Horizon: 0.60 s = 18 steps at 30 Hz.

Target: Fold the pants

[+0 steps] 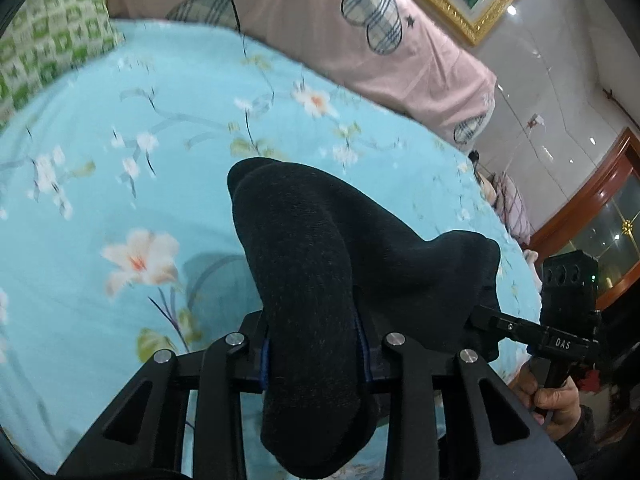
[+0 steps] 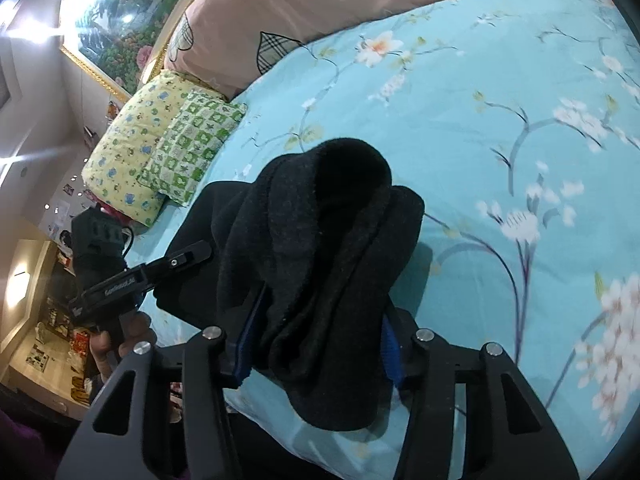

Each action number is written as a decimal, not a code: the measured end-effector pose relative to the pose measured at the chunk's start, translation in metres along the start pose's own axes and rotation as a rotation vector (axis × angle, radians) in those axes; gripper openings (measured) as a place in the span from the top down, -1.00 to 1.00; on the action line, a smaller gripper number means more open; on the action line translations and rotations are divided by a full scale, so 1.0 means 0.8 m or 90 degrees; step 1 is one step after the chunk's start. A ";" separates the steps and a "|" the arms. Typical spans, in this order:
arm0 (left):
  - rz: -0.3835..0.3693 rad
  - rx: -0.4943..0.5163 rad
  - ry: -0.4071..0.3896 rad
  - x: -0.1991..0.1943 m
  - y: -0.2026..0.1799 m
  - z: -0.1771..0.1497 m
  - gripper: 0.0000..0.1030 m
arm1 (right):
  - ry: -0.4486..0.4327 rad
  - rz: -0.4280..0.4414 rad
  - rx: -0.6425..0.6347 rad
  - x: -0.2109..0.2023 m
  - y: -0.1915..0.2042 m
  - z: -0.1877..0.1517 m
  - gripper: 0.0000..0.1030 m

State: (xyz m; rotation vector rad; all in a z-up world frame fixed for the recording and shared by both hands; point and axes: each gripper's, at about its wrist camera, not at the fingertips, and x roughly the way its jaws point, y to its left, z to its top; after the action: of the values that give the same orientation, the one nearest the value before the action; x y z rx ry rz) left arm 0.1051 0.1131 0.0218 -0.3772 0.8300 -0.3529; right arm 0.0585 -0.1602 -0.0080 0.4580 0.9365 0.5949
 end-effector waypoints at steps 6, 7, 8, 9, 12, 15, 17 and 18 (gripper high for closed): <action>0.025 -0.020 -0.038 -0.027 0.015 0.025 0.39 | 0.001 0.019 -0.053 0.014 0.030 0.040 0.00; 0.032 -0.022 -0.045 -0.031 0.018 0.030 0.39 | 0.004 0.020 -0.062 0.019 0.035 0.048 0.00; 0.035 -0.024 -0.048 -0.034 0.021 0.034 0.39 | 0.006 0.022 -0.070 0.022 0.038 0.054 0.00; 0.038 -0.025 -0.053 -0.037 0.023 0.037 0.39 | 0.007 0.023 -0.078 0.026 0.042 0.060 0.00; 0.049 -0.032 -0.063 -0.041 0.030 0.048 0.39 | 0.013 0.029 -0.100 0.037 0.052 0.079 0.00; 0.056 -0.041 -0.063 -0.040 0.042 0.055 0.39 | 0.023 0.038 -0.112 0.052 0.055 0.097 0.00; 0.064 -0.046 -0.060 -0.035 0.049 0.059 0.39 | 0.034 0.037 -0.118 0.065 0.055 0.106 0.00; 0.070 -0.049 -0.057 -0.031 0.053 0.062 0.39 | 0.040 0.037 -0.121 0.072 0.055 0.110 0.00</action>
State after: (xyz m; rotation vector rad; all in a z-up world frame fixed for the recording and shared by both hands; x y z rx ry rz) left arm 0.1338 0.1709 0.0490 -0.4145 0.7746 -0.2008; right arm 0.1475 -0.0994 0.0295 0.2986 0.9190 0.7468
